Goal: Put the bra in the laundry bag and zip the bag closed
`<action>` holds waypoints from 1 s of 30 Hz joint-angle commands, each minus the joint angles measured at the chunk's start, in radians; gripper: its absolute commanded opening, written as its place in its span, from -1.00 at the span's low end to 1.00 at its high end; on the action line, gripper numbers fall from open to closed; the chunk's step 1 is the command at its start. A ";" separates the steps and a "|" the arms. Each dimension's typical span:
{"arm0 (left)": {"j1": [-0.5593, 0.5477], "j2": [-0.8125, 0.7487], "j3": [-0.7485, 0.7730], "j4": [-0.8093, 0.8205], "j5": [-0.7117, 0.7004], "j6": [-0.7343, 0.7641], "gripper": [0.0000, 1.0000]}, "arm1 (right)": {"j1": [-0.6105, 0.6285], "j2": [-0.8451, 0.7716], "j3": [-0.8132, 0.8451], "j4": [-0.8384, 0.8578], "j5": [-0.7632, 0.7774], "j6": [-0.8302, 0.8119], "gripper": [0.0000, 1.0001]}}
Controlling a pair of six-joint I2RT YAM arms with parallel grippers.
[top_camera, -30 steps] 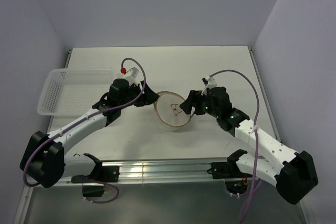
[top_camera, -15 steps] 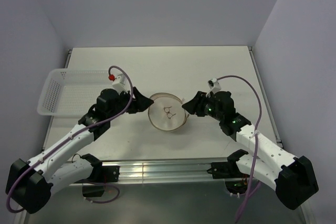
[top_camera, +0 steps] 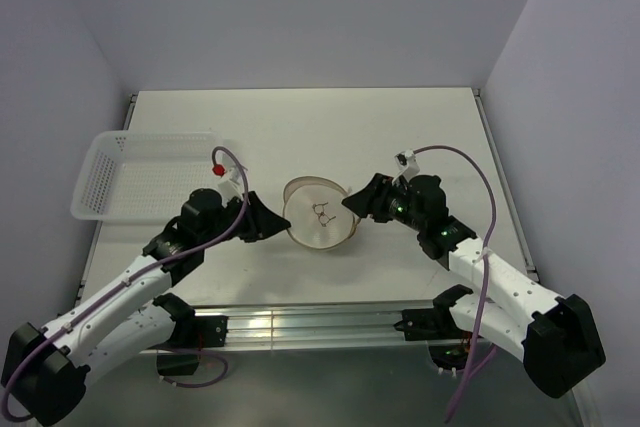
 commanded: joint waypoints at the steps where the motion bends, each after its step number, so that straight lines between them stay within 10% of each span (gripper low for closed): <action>1: -0.006 0.052 0.014 0.097 0.059 -0.006 -0.23 | -0.007 -0.016 -0.017 0.046 -0.029 -0.001 0.26; 7: -0.008 0.119 0.095 0.105 0.008 0.045 -0.99 | -0.007 -0.056 -0.042 0.034 -0.020 -0.002 0.09; 15: -0.003 0.227 0.215 0.063 -0.084 0.157 -1.00 | -0.007 -0.049 -0.036 0.017 -0.069 -0.021 0.18; 24: 0.017 0.348 0.298 0.088 -0.099 0.192 -1.00 | -0.007 -0.090 -0.089 0.158 -0.059 0.084 -0.59; 26: 0.017 0.370 0.312 0.082 -0.122 0.192 -0.84 | -0.007 -0.114 -0.120 0.218 -0.057 0.137 -0.73; 30: 0.017 0.362 0.370 0.009 -0.165 0.208 0.16 | -0.004 -0.139 -0.229 0.353 -0.011 0.251 -1.00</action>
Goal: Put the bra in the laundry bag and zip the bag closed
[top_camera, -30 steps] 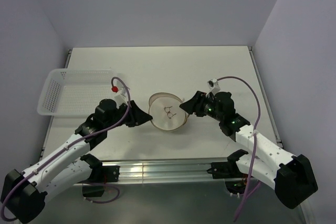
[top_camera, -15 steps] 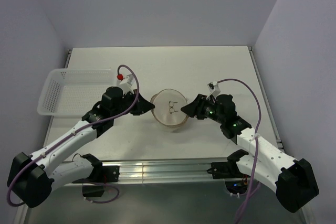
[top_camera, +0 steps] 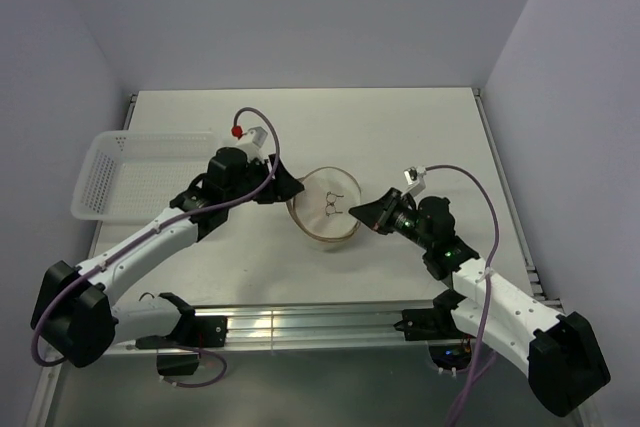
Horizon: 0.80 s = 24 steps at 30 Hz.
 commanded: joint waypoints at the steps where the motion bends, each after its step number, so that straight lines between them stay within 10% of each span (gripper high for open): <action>1: 0.000 -0.063 0.076 -0.015 -0.063 0.021 0.33 | 0.001 -0.027 -0.064 0.180 0.057 0.134 -1.00; 10: -0.068 -0.304 -0.163 -0.068 -0.184 -0.126 0.29 | 0.062 -0.074 -0.093 0.274 0.310 0.254 -1.00; 24: -0.068 -0.068 -0.221 0.307 -0.029 -0.165 0.27 | 0.096 -0.147 -0.149 0.215 0.398 0.286 -1.00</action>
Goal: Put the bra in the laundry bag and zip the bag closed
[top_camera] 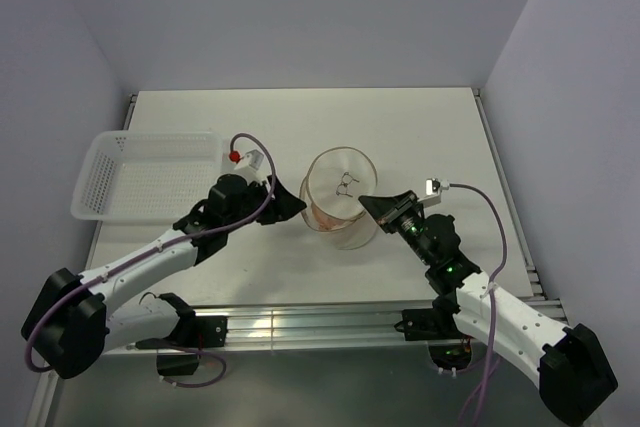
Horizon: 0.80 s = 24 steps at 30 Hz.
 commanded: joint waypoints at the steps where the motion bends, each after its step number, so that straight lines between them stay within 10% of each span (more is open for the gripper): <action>1: -0.003 0.034 -0.005 0.144 0.022 -0.017 0.26 | 0.007 -0.013 -0.013 0.041 0.048 0.014 -1.00; 9: -0.003 0.180 0.117 0.148 0.003 0.052 -0.99 | 0.005 -0.010 -0.026 0.034 0.050 0.008 -1.00; 22: 0.051 0.269 0.380 0.016 -0.034 0.129 -0.99 | 0.118 -0.015 0.011 -0.069 0.282 0.034 -1.00; 24: 0.050 0.275 0.362 -0.018 -0.020 0.127 -0.51 | 0.125 -0.002 -0.004 -0.051 0.305 0.067 -1.00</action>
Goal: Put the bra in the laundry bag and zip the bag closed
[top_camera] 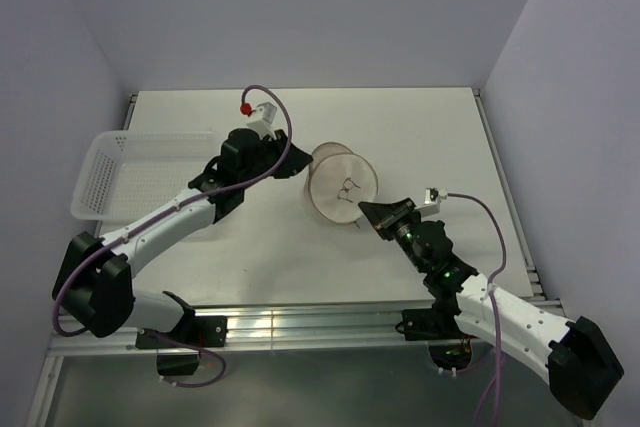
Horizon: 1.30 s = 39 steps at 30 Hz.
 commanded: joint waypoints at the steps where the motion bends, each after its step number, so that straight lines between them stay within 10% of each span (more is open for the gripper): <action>1: 0.002 0.017 -0.013 -0.052 -0.008 0.012 -0.28 | 0.015 0.033 0.019 0.023 0.110 0.041 -1.00; 3: 0.002 -0.031 -0.069 -0.052 -0.016 -0.002 0.13 | 0.015 0.056 0.019 0.039 0.102 0.052 -1.00; 6: 0.002 -0.097 -0.111 -0.098 -0.028 -0.008 0.22 | 0.016 0.077 0.022 0.085 0.097 0.065 -1.00; 15: -0.288 -0.318 -0.195 -0.189 -0.187 -0.129 -0.25 | 0.016 0.120 0.092 0.054 0.148 0.081 -1.00; 24: -0.506 -0.077 -0.119 -0.011 -0.287 -0.125 -0.27 | 0.016 0.097 0.091 0.016 0.147 0.087 -1.00; 39: -0.549 0.168 0.030 -0.027 -0.474 -0.032 0.02 | 0.015 0.097 0.072 0.019 0.124 0.072 -1.00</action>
